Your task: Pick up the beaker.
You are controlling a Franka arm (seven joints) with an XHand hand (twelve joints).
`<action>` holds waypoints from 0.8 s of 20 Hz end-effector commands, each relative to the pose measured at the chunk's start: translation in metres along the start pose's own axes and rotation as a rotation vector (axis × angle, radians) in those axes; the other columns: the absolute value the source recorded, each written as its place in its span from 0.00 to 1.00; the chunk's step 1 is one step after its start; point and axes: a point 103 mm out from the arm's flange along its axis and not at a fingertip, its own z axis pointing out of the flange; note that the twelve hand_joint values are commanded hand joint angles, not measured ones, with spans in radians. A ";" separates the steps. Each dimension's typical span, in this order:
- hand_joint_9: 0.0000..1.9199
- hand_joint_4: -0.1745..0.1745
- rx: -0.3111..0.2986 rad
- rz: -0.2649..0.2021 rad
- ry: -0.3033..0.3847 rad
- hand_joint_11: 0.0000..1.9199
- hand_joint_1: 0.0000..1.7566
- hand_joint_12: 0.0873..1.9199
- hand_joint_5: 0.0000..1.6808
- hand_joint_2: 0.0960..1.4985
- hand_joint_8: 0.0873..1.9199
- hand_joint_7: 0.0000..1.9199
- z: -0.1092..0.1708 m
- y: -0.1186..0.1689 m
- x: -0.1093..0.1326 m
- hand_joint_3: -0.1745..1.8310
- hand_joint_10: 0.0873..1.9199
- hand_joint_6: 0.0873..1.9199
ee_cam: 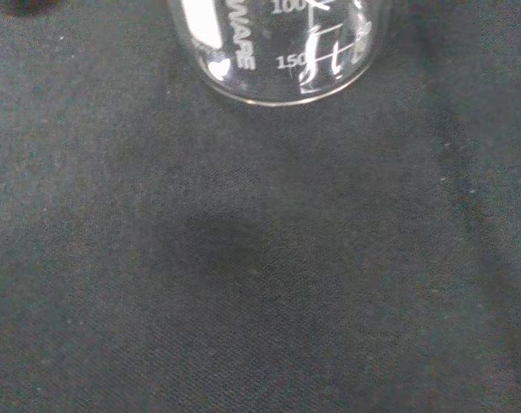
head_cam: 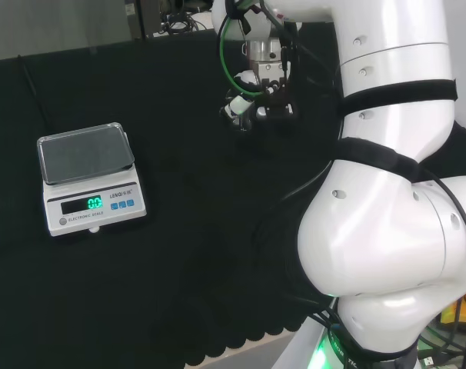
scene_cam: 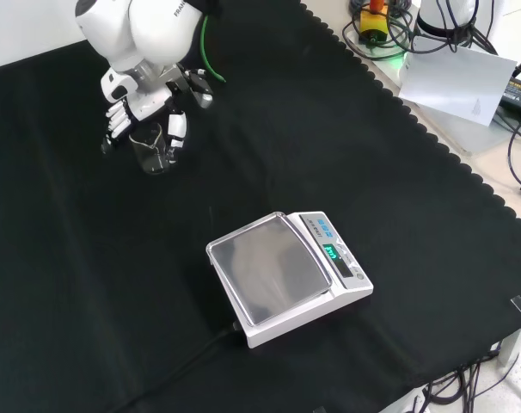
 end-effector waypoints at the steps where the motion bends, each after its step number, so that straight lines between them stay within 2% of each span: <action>1: 0.45 0.50 -0.066 0.009 -0.024 0.32 0.52 0.64 0.30 0.43 0.41 0.27 -0.001 0.001 0.006 0.35 0.32 0.17; 3: 0.55 0.37 -0.085 0.013 -0.025 0.48 0.58 0.56 0.34 0.41 0.51 0.35 -0.002 0.001 0.007 0.43 0.35 0.42; 4: 0.58 0.29 -0.093 0.015 -0.026 0.55 0.61 0.53 0.36 0.41 0.57 0.38 -0.003 0.001 0.007 0.45 0.39 0.50; 5: 0.60 0.20 -0.100 0.016 -0.027 0.60 0.62 0.51 0.41 0.48 0.63 0.40 -0.003 0.001 0.007 0.41 0.44 0.57; 7: 0.62 0.06 -0.104 0.021 -0.030 0.67 0.63 0.50 0.48 0.59 0.71 0.44 -0.004 0.001 0.006 0.33 0.52 0.62; 8: 0.63 0.03 -0.105 0.024 -0.032 0.68 0.64 0.50 0.50 0.61 0.73 0.46 -0.005 0.000 0.006 0.31 0.55 0.62; 11: 0.64 0.00 -0.118 0.026 -0.038 0.67 0.68 0.52 0.48 0.65 0.69 0.45 -0.014 -0.003 0.006 0.27 0.58 0.66; 15: 0.64 0.00 -0.156 0.024 -0.050 0.66 0.70 0.53 0.48 0.65 0.68 0.44 -0.045 -0.014 0.010 0.27 0.59 0.66; 16: 0.64 0.08 -0.164 0.023 -0.052 0.66 0.70 0.53 0.49 0.61 0.69 0.47 -0.053 -0.017 0.012 0.33 0.59 0.65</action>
